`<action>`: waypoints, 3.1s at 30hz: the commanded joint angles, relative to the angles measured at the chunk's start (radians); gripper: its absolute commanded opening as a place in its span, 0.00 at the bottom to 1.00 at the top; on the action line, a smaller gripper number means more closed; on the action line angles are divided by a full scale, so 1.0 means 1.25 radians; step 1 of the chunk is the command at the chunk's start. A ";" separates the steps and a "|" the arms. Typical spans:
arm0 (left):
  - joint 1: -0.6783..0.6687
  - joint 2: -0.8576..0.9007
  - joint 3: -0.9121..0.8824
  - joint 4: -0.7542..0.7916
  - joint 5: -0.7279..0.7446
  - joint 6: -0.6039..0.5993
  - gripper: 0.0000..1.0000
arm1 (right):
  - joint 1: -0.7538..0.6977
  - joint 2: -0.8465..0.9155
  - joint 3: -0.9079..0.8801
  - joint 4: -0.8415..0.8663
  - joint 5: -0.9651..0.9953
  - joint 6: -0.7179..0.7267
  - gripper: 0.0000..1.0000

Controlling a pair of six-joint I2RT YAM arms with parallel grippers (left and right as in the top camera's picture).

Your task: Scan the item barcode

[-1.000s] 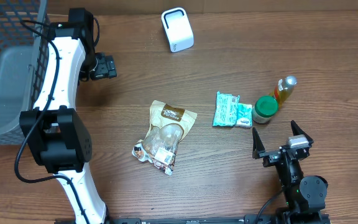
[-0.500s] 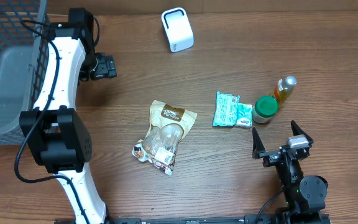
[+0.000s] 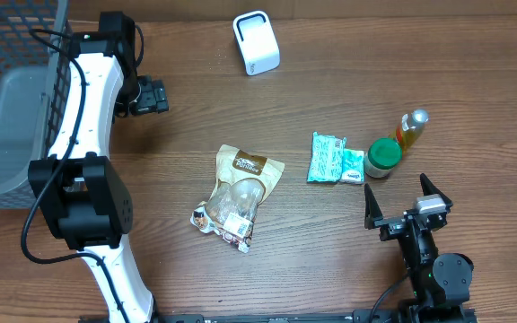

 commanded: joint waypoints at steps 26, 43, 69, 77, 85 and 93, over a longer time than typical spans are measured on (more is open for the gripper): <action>-0.004 -0.003 0.011 0.001 -0.010 0.012 1.00 | -0.002 -0.008 -0.009 0.003 0.006 -0.002 1.00; -0.012 -0.002 0.011 0.001 -0.010 0.012 1.00 | -0.002 -0.008 -0.009 0.003 0.006 -0.002 1.00; -0.192 -0.070 0.012 0.000 -0.010 0.012 1.00 | -0.002 -0.008 -0.009 0.003 0.006 -0.002 1.00; -0.196 -0.252 0.012 0.000 -0.010 0.012 1.00 | -0.002 -0.008 -0.009 0.003 0.006 -0.001 1.00; -0.196 -0.485 0.012 0.000 -0.010 0.012 1.00 | -0.002 -0.008 -0.009 0.003 0.006 -0.002 1.00; -0.196 -0.665 0.012 -0.001 -0.010 0.012 1.00 | -0.002 -0.008 -0.009 0.003 0.006 -0.001 1.00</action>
